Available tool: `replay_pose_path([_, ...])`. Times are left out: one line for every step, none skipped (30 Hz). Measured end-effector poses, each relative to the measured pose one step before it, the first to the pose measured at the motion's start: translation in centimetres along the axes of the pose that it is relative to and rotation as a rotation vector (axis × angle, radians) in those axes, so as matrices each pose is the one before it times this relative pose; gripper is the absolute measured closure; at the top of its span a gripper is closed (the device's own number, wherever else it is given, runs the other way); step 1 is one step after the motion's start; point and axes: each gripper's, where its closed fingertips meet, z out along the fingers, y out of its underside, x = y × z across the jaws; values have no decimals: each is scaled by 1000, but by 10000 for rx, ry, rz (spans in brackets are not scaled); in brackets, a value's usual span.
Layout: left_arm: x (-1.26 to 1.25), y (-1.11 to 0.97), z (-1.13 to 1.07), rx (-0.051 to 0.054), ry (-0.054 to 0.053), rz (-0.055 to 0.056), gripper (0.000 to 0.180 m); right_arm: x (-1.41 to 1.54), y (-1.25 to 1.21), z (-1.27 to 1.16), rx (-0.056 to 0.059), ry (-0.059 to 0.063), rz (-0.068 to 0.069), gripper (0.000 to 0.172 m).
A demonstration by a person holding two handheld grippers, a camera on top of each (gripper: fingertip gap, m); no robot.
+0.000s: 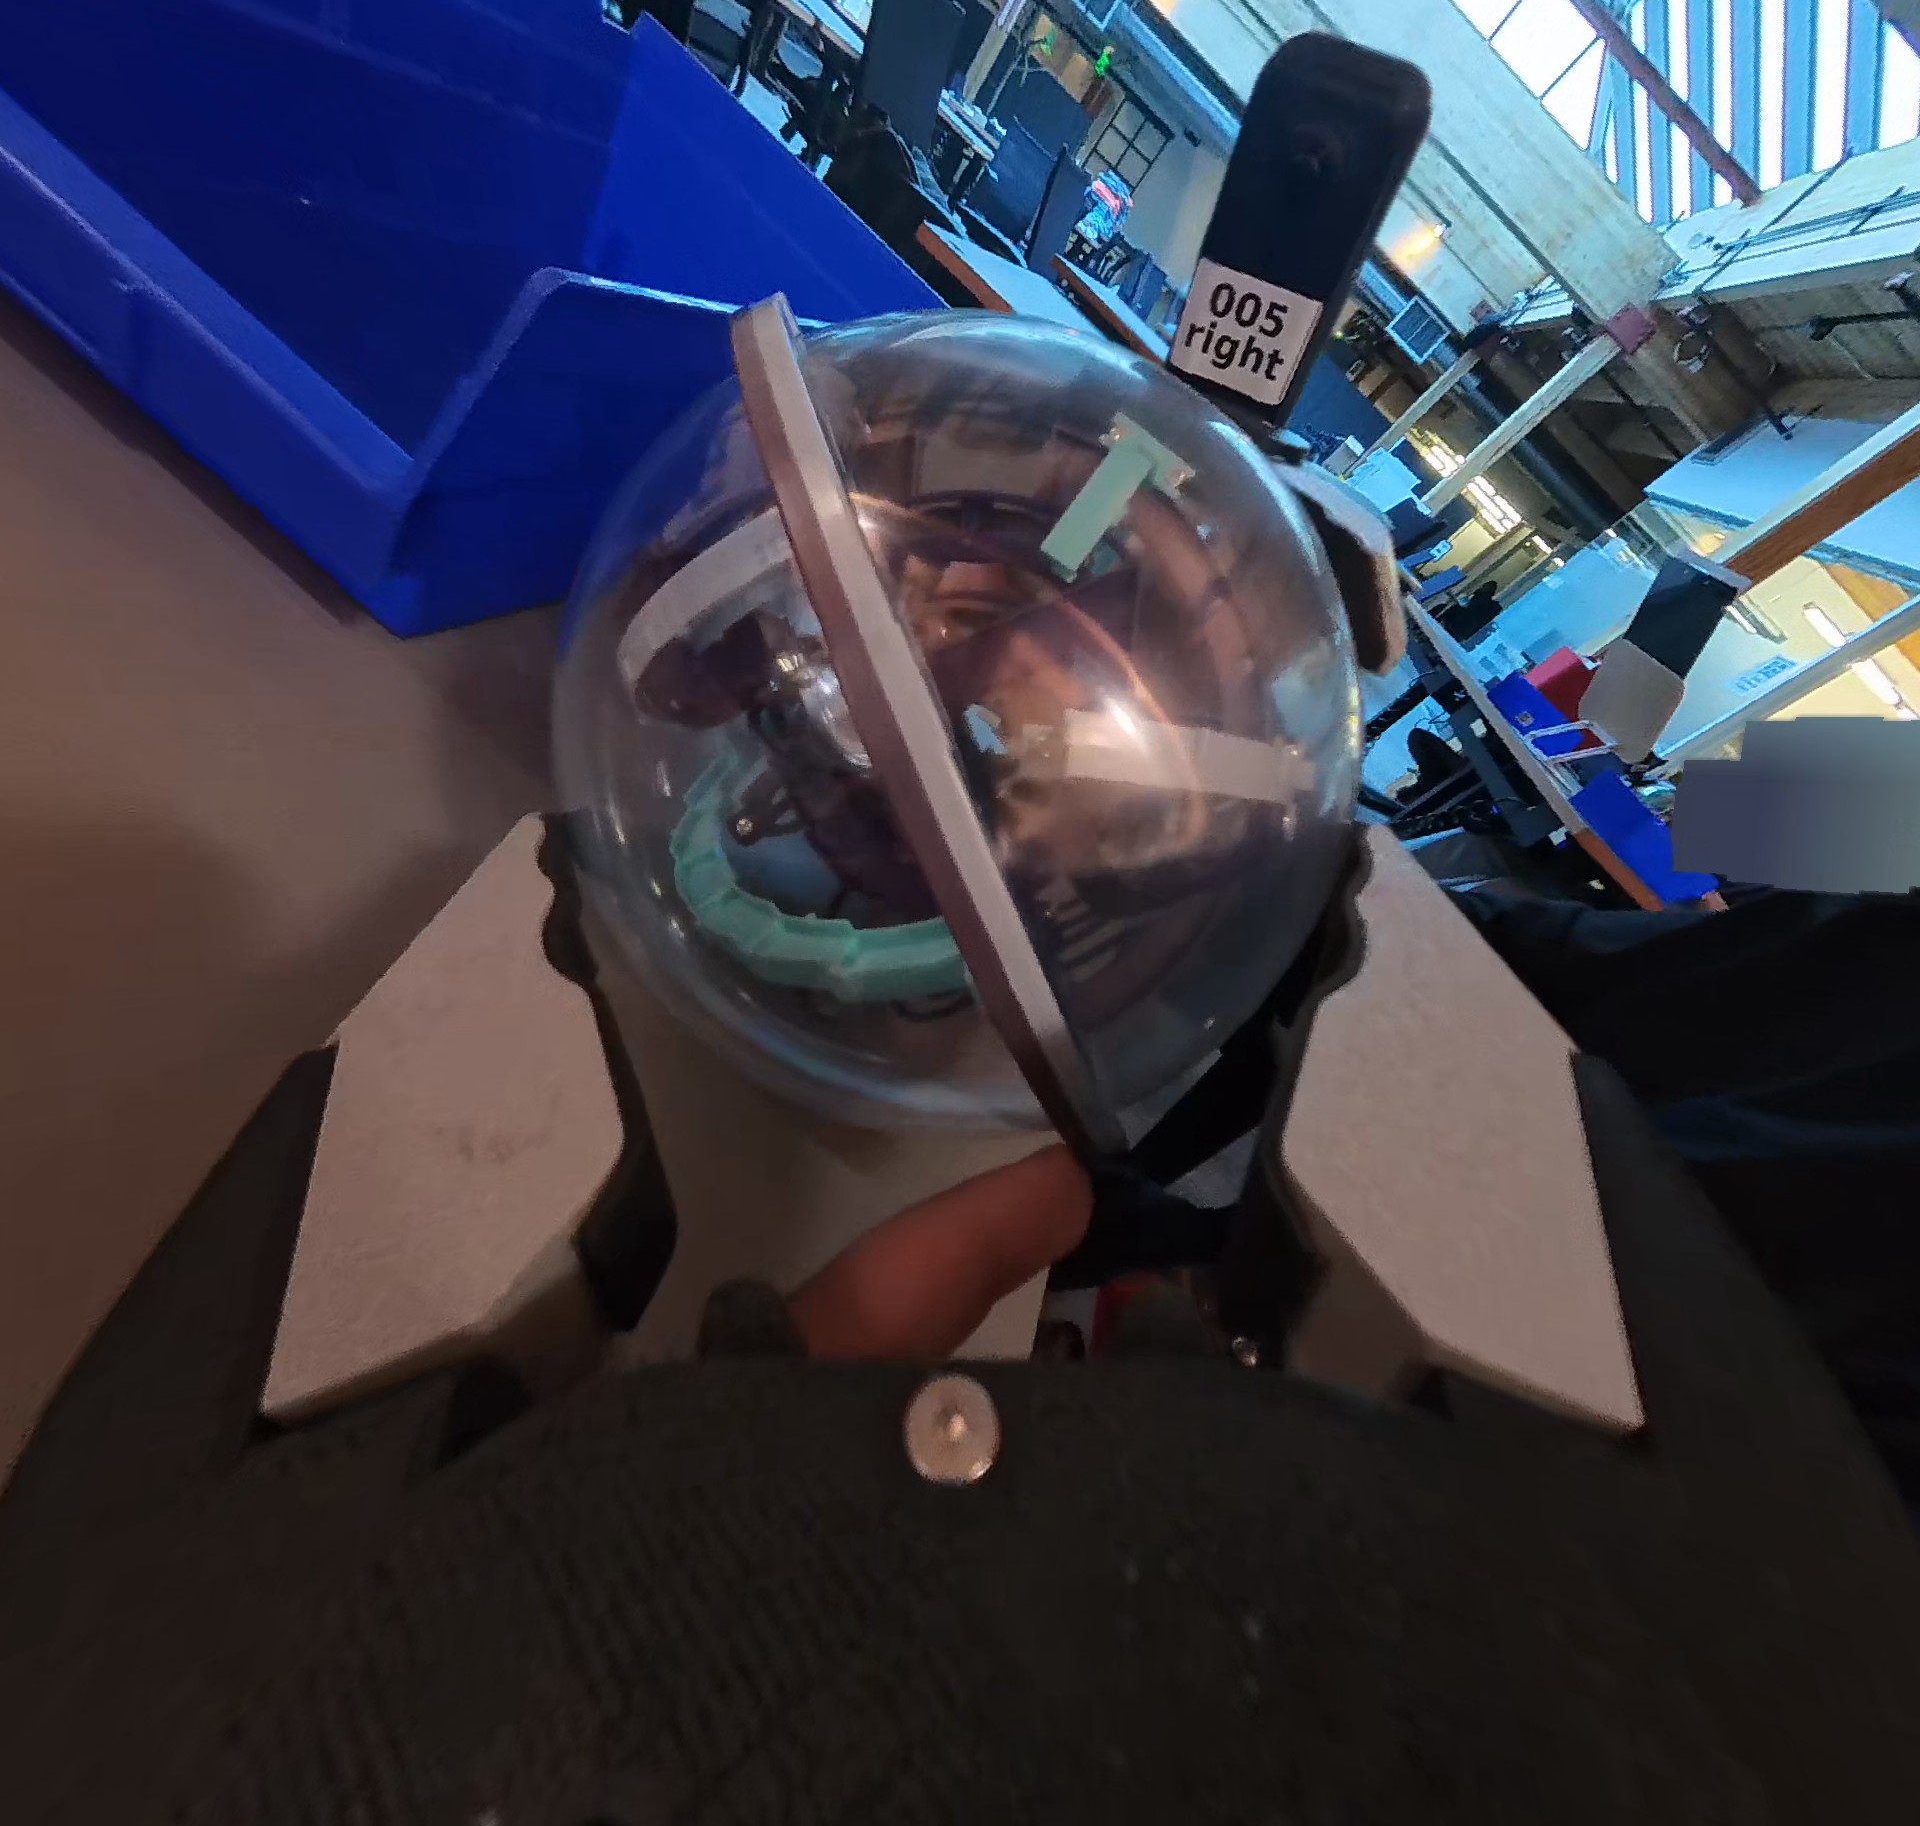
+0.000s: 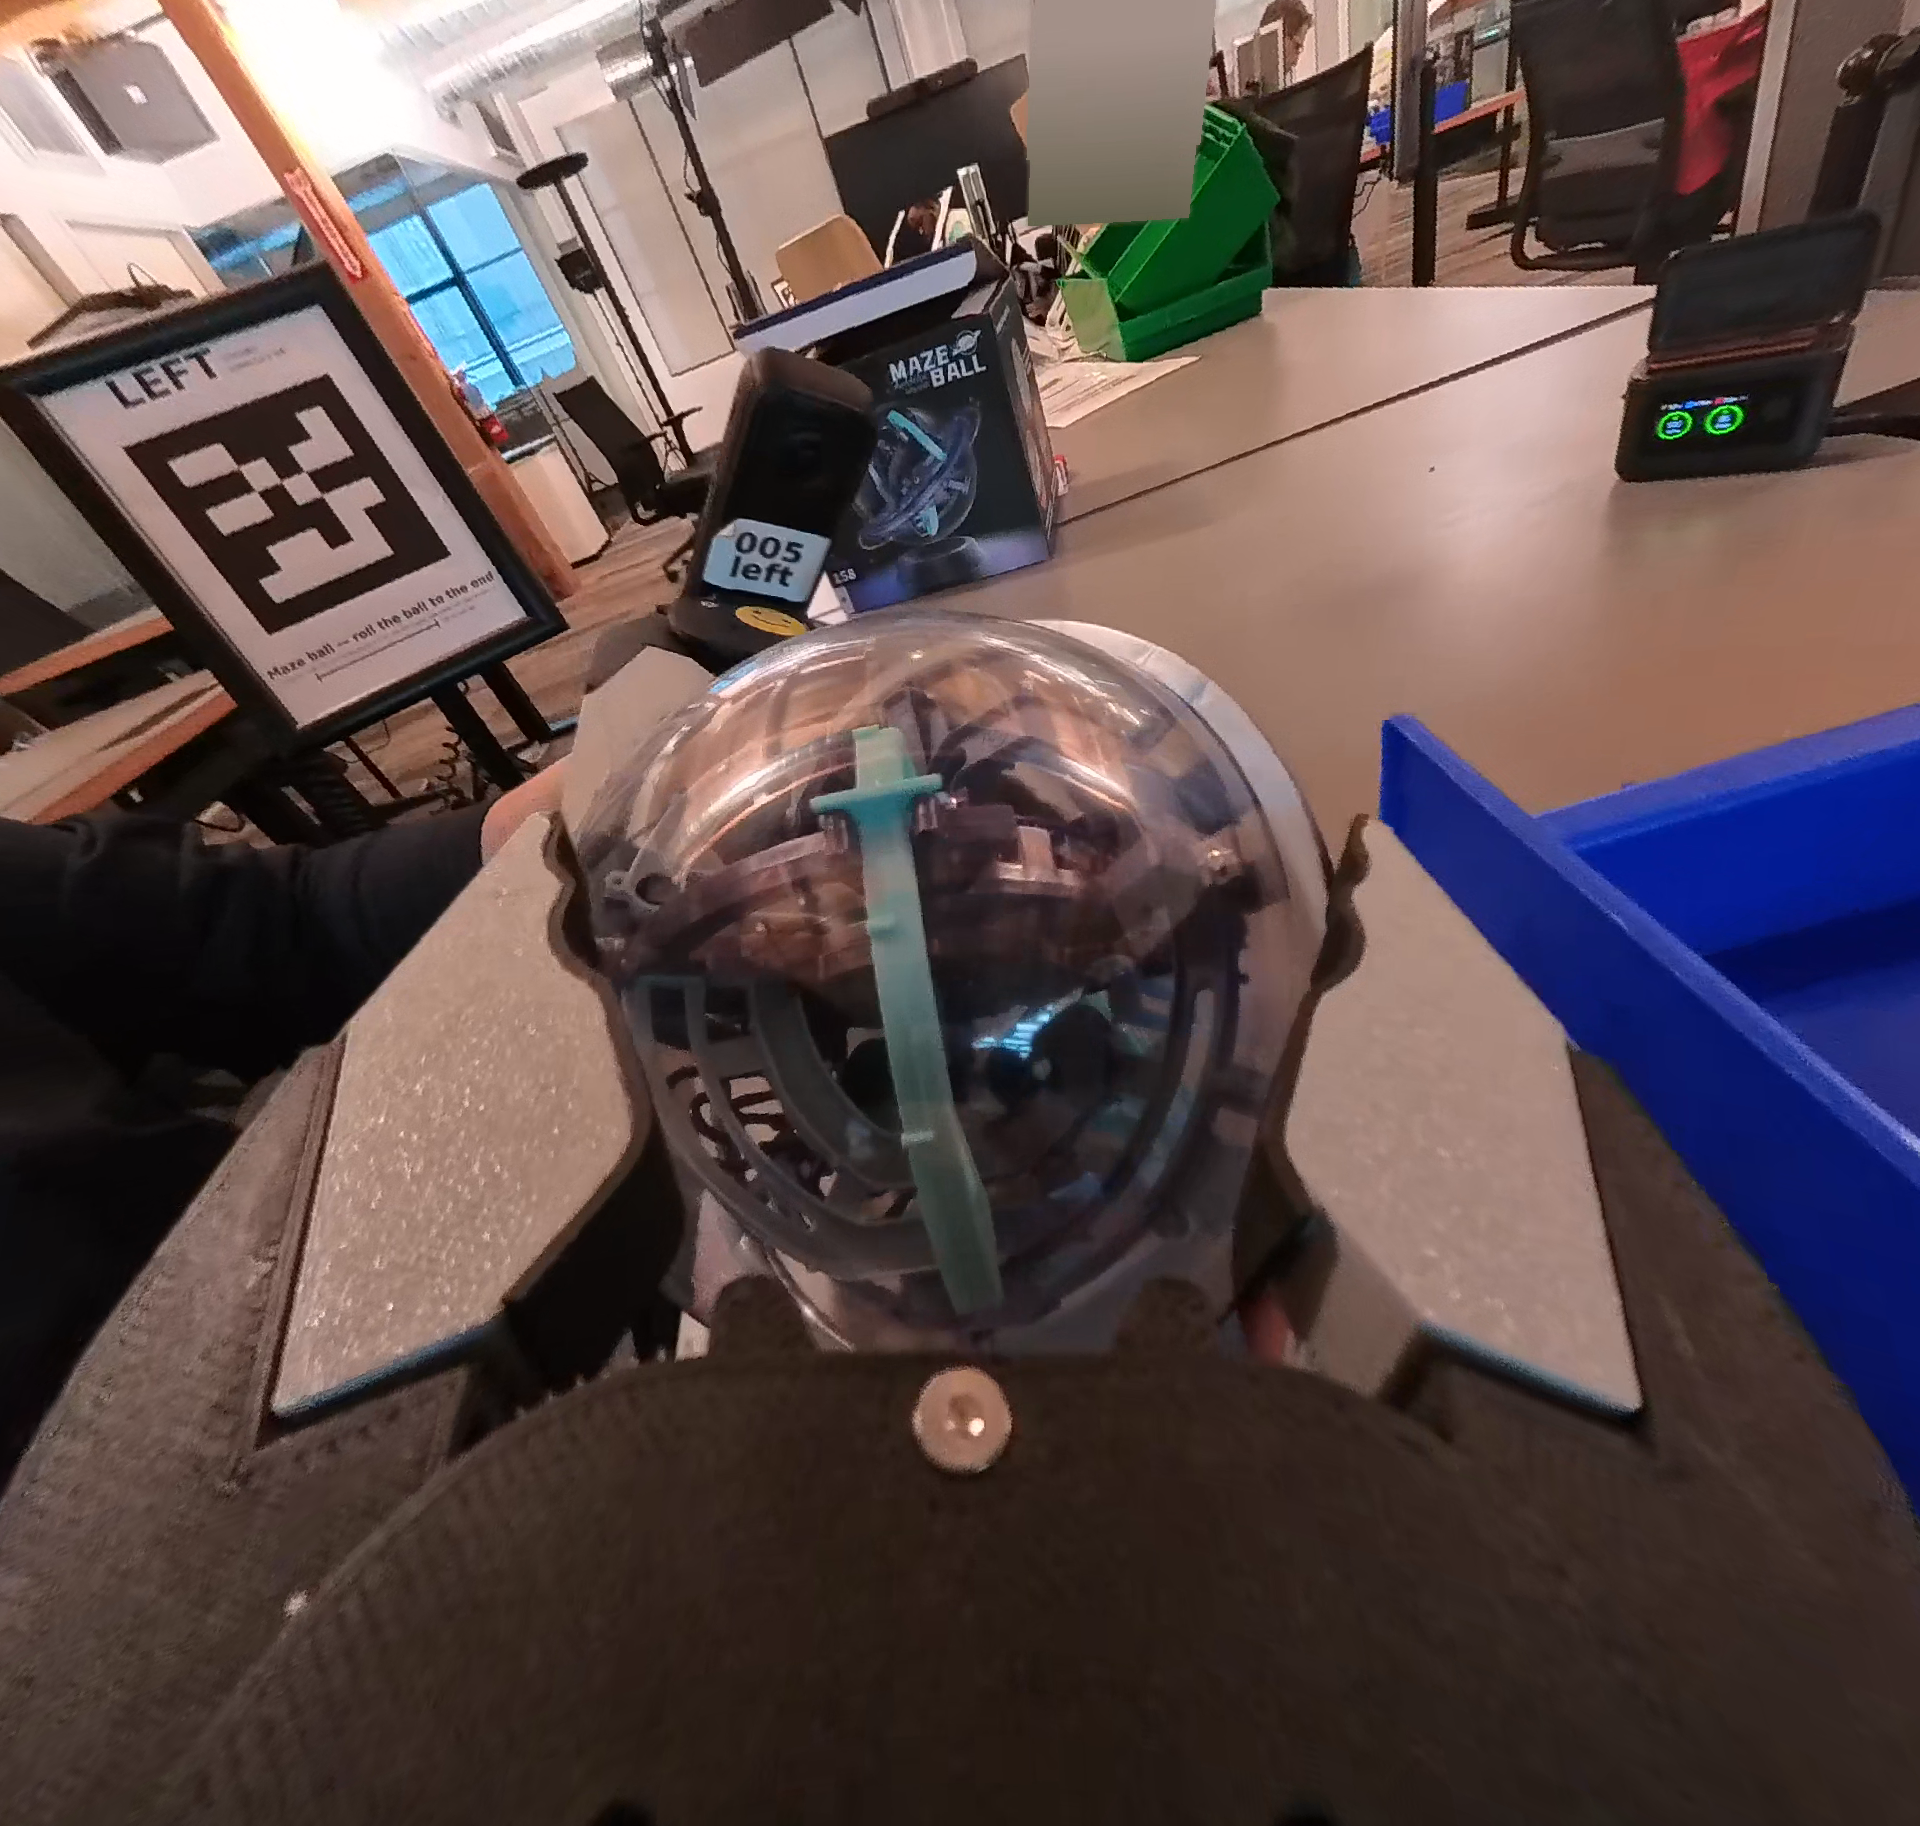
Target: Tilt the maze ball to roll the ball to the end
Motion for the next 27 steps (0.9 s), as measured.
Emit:
replay_pose_path([-33,-2,57,1,22,-82,41,-11,61,60,-28,7,-95,33])
replay_pose_path([-41,-23,55,-2,10,-93,41,10,93,89,-37,20,-107,30])
replay_pose_path([-56,-73,35,24,2,-76,41,26,103,83,-49,35,-83,28])
replay_pose_path([-51,-47,20,14,15,-61,41,50,34,57,-25,21,-3,28])
replay_pose_path([-37,-55,28,14,11,-51,41,78,-1,12,-15,8,49,28])
replay_pose_path([-51,-52,6,14,6,-42,41,65,0,21,-26,9,29,28])
replay_pose_path([-38,-30,21,-2,1,-18,41,35,-4,35,-47,15,-23,28])
replay_pose_path([-17,-4,22,-14,-6,2,41,-8,27,66,-95,26,-97,27])
replay_pose_path([3,39,52,-28,-6,30,41,-60,49,63,-135,34,-183,26])
replay_pose_path([21,26,56,-11,-11,32,41,-103,0,51,-137,46,-240,26])
replay_pose_path([-48,-67,22,40,-24,-24,41,-99,-70,23,-98,68,-321,27])
replay_pose_path([-126,-133,-37,73,-28,-97,41,-220,-201,-33,14,27,-446,35])
replay_pose_path([-121,-151,-30,90,20,-131,41,-317,-213,-3,74,3,-472,39])
replay_pose_path([-90,-92,-18,69,53,-112,41,-127,105,124,-71,89,-355,36])
replay_pose_path([-93,-103,-7,63,46,-121,41,48,207,176,-113,133,-171,33])
replay_pose_path([-97,-114,-7,71,49,-127,42,117,103,124,-81,92,20,31])
replay_pose_path([-89,-94,7,49,43,-111,42,134,20,70,-80,27,95,31])
replay_pose_path([-68,-64,3,21,35,-79,42,110,10,51,-81,-23,62,31])
replay_pose_path([-66,-19,-1,-5,30,-12,42,84,18,39,-85,-43,0,31])
replay_pose_path([-53,0,-12,-3,27,16,42,53,38,34,-115,-54,-26,31])
replay_pose_path([-50,28,-40,-25,33,18,43,53,44,42,-158,-69,-11,31])
replay_pose_path([-41,71,-82,-83,40,43,44,44,57,25,-187,-87,14,32])
replay_pose_path([-34,109,-108,-137,50,82,45,32,55,43,-192,-92,17,31])
replay_pose_path([-37,126,-136,-163,60,114,46,39,43,49,-169,-73,20,31])
replay_pose_path([-57,125,-199,-185,59,205,48,39,22,56,-137,-48,36,31])
replay_pose_path([-55,135,-293,-205,38,327,50,54,29,43,-118,-38,56,31])
replay_pose_path([-67,122,-375,-204,12,429,54,41,42,42,-97,-53,74,31])
